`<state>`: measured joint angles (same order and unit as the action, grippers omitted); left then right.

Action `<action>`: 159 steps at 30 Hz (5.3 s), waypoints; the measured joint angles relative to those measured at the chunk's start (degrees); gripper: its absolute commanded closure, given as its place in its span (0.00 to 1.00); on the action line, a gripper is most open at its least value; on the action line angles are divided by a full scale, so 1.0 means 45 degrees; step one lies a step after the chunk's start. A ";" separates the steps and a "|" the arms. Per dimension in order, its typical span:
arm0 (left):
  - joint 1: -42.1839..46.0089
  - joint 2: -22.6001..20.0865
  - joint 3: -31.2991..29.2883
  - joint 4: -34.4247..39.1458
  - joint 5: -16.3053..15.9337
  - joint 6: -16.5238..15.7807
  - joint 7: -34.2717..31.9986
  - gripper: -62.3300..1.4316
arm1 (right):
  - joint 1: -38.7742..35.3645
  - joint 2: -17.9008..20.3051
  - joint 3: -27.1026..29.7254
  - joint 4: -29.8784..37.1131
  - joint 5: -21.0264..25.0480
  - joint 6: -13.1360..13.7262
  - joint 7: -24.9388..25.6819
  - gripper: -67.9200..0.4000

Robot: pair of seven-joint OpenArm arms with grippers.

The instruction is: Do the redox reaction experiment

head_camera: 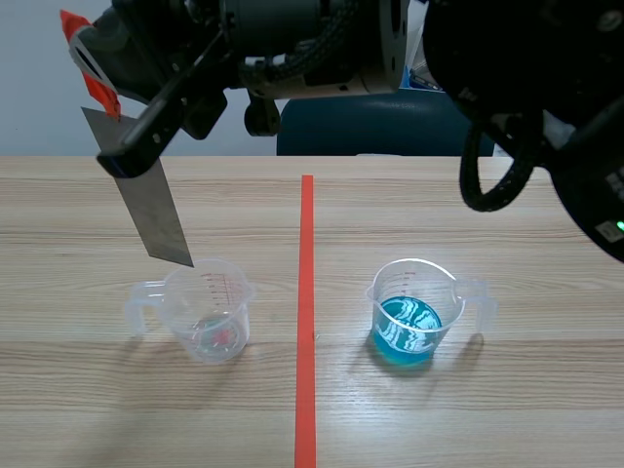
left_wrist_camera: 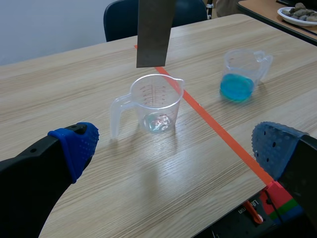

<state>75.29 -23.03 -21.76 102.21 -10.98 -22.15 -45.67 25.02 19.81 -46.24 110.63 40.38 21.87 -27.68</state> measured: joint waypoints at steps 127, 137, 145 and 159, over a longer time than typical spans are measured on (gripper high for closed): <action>0.0000 0.0000 0.0000 -0.0005 0.0005 0.0010 0.0000 0.00 | -0.8427 0.7174 1.1142 0.1122 0.2987 0.4206 0.2754 0.98; 0.0000 0.0000 0.0000 -0.0005 0.0005 0.0010 0.0000 0.00 | -0.8427 0.7174 1.1142 0.1122 0.2987 0.4206 0.2832 0.98; 0.0000 0.0000 0.0000 -0.0005 0.0005 0.0010 0.0000 0.00 | -0.8427 0.7174 1.1142 0.1122 0.2987 0.4206 0.2832 0.99; 0.0000 0.0000 0.0000 -0.0005 0.0005 0.0010 0.0000 0.00 | -0.8427 0.7174 1.1142 0.1122 0.2987 0.4206 0.2832 0.99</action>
<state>75.29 -23.03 -21.76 102.19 -10.96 -22.11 -45.67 -12.91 52.10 3.90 115.68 53.82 40.80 -14.94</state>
